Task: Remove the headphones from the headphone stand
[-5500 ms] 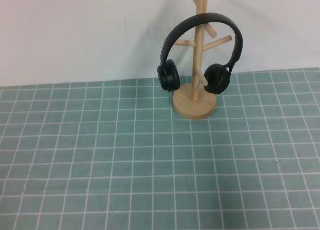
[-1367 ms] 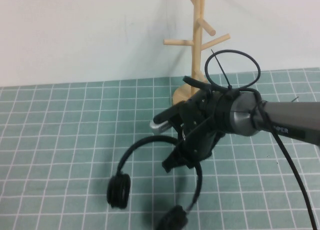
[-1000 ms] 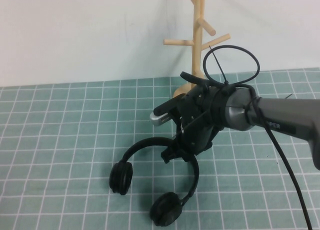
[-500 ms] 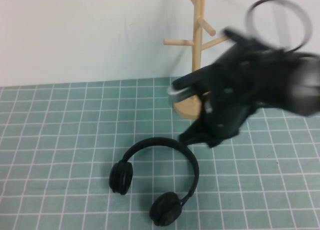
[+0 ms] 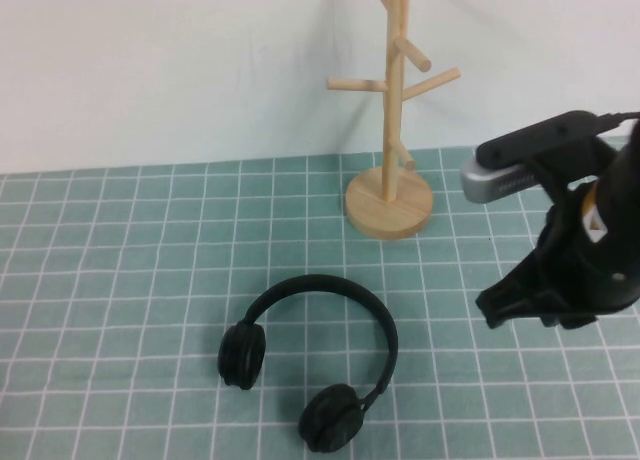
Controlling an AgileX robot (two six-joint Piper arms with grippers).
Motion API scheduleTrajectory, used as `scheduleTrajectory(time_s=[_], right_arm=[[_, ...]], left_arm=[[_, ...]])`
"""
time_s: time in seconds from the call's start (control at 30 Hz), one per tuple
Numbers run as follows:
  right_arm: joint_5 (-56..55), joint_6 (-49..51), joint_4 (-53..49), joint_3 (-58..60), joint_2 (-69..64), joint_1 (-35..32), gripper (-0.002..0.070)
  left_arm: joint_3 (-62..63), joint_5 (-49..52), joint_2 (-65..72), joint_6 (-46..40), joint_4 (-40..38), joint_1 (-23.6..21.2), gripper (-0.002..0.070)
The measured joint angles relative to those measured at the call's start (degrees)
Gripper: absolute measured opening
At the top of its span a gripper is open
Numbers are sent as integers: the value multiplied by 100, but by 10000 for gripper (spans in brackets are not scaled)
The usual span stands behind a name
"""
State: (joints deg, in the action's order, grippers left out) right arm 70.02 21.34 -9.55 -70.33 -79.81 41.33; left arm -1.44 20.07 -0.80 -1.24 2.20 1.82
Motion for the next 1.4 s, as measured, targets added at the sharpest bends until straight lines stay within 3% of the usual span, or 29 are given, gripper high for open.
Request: scheduleTrajectory(time_s=[0.37, 0.47, 0.6, 0.9, 1.13, 1.4], right_arm=[[39, -347, -742, -8, 134, -24, -6], [-514, -591, -741, 337, 587, -221, -6], [-2046, -973, -603, 1364, 1744, -884, -7], [-4846, -1053, -995, 4428, 4863, -3069, -7], [-5626, -650, -1004, 6153, 6777, -4221, -7], [-5816, -192, -981, 7077, 8011, -4645, -7]], left_arm=[[0, 0, 0, 0, 0, 0, -4], [0, 0, 0, 0, 0, 0, -4], [0, 0, 0, 0, 0, 0, -4], [0, 0, 0, 0, 0, 0, -4], [0, 0, 0, 0, 0, 0, -4], [0, 0, 0, 0, 0, 0, -4]])
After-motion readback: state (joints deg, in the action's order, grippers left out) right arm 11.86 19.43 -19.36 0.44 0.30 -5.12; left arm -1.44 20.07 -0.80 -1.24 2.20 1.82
